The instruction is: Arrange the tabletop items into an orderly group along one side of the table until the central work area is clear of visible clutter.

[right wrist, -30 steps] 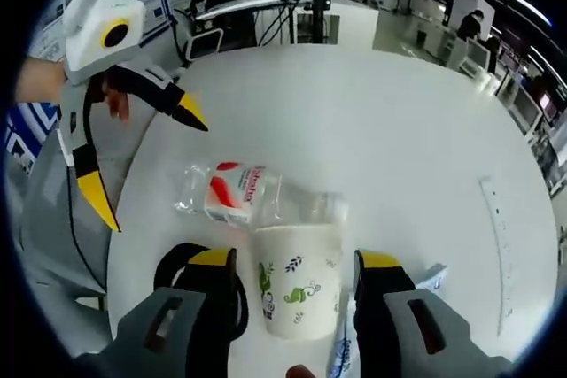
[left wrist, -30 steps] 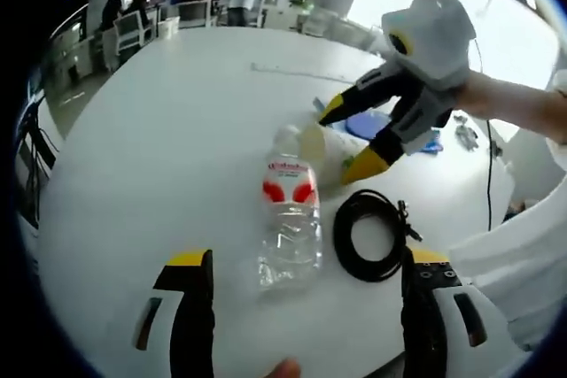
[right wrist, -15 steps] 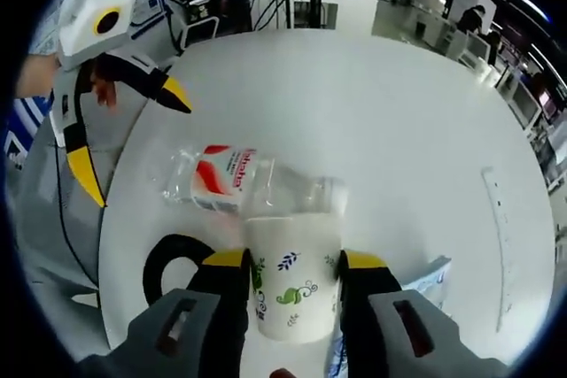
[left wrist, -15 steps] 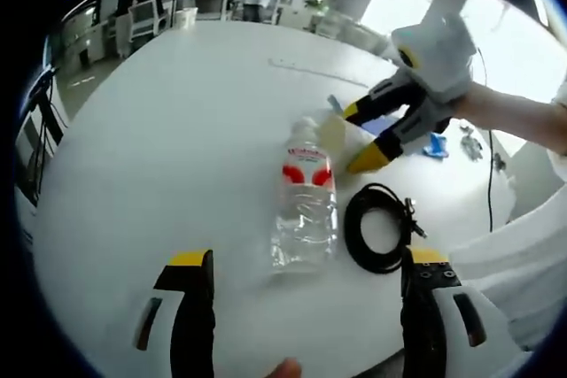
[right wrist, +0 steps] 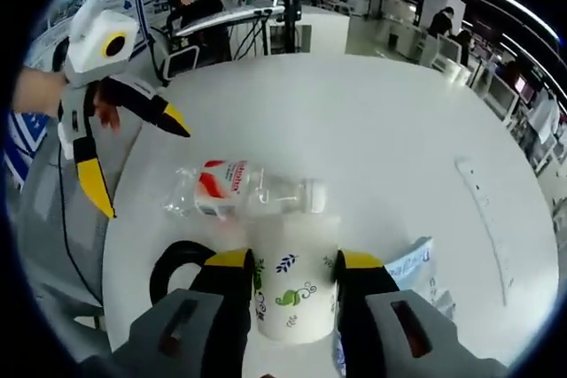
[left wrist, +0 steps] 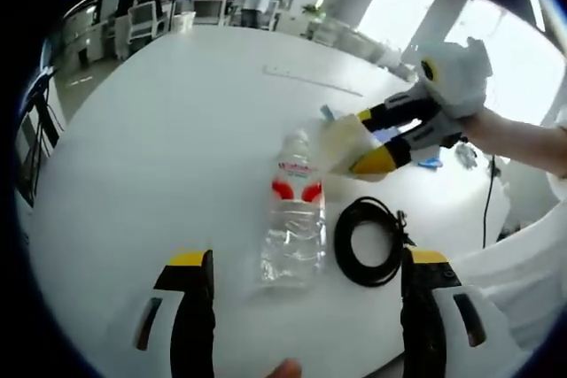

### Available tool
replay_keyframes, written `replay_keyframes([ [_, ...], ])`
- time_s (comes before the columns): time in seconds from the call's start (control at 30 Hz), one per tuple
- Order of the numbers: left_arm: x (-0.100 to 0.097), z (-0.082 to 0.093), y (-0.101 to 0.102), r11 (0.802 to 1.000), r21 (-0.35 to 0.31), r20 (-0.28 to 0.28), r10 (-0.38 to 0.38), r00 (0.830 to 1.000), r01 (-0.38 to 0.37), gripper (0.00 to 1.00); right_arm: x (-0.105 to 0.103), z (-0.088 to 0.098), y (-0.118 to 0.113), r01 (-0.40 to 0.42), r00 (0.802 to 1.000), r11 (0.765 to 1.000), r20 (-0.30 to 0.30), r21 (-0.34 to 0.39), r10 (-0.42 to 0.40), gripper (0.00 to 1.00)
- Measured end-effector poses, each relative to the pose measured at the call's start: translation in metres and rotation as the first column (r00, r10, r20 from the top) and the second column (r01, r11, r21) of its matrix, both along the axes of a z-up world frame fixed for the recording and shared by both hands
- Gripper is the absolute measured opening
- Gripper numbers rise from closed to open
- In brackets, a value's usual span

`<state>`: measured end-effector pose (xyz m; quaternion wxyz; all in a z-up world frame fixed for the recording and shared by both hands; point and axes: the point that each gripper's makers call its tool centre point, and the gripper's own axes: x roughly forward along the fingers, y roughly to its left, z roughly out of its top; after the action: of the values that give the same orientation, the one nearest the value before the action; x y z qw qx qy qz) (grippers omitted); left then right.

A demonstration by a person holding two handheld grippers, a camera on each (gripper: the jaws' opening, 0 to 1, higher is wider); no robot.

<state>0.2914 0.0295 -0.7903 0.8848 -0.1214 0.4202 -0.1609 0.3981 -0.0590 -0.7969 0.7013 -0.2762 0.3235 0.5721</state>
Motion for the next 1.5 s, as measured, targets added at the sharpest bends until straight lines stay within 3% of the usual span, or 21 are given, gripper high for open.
replay_keyframes([
  [0.17, 0.005, 0.004, -0.008, 1.0, -0.005, 0.008, -0.018, 1.0, 0.018, 0.83, 0.006, 0.013, -0.008, 0.069, 0.997, 0.995, 0.031, 0.071, -0.071, 0.34],
  [0.3, 0.005, 0.003, -0.01, 0.999, 0.01, 0.005, -0.044, 0.999, 0.044, 0.83, 0.011, 0.023, -0.013, 0.152, 0.987, 0.977, 0.026, 0.151, -0.157, 0.34],
  [0.4, 0.007, 0.006, -0.013, 0.999, 0.007, 0.011, -0.049, 0.999, 0.049, 0.83, 0.015, 0.034, -0.014, 0.223, 0.973, 0.947, -0.004, 0.231, -0.229, 0.34],
  [0.43, 0.008, 0.006, -0.013, 0.999, 0.01, 0.011, -0.053, 0.999, 0.053, 0.83, 0.017, 0.038, -0.015, 0.267, 0.963, 0.925, -0.032, 0.269, -0.268, 0.34],
  [0.57, 0.01, 0.008, -0.017, 0.998, 0.01, 0.016, -0.063, 0.998, 0.063, 0.83, 0.024, 0.043, -0.019, 0.352, 0.935, 0.878, -0.087, 0.324, -0.343, 0.34],
  [0.73, 0.011, 0.01, -0.023, 0.996, 0.023, 0.022, -0.091, 0.996, 0.09, 0.83, 0.025, 0.056, -0.019, 0.364, 0.929, 0.85, -0.09, 0.38, -0.358, 0.34],
  [0.93, 0.021, 0.012, -0.031, 0.996, 0.008, 0.036, -0.084, 0.996, 0.084, 0.83, 0.028, 0.079, -0.01, 0.469, 0.882, 0.738, -0.221, 0.484, -0.416, 0.35],
  [0.97, 0.022, 0.012, -0.033, 0.996, 0.008, 0.037, -0.088, 0.995, 0.088, 0.83, 0.027, 0.083, -0.009, 0.469, 0.882, 0.73, -0.226, 0.496, -0.414, 0.35],
  [1.07, 0.026, 0.013, -0.038, 0.995, 0.011, 0.041, -0.099, 0.994, 0.099, 0.82, 0.025, 0.085, -0.005, 0.462, 0.886, 0.73, -0.215, 0.503, -0.412, 0.35],
  [1.17, 0.033, 0.017, -0.041, 0.996, 0.006, 0.055, -0.091, 0.994, 0.091, 0.81, 0.023, 0.091, -0.001, 0.495, 0.868, 0.691, -0.275, 0.527, -0.413, 0.35],
  [1.33, 0.043, 0.021, -0.046, 0.996, 0.001, 0.074, -0.084, 0.994, 0.085, 0.81, 0.021, 0.096, 0.001, 0.477, 0.878, 0.697, -0.254, 0.535, -0.406, 0.35],
  [1.4, 0.048, 0.022, -0.048, 0.997, 0.0, 0.082, -0.079, 0.993, 0.079, 0.8, 0.02, 0.103, 0.004, 0.495, 0.868, 0.669, -0.29, 0.554, -0.402, 0.35],
  [1.5, 0.056, 0.025, -0.054, 0.997, -0.01, 0.095, -0.07, 0.993, 0.071, 0.8, 0.018, 0.106, 0.005, 0.498, 0.867, 0.662, -0.293, 0.561, -0.404, 0.35],
])
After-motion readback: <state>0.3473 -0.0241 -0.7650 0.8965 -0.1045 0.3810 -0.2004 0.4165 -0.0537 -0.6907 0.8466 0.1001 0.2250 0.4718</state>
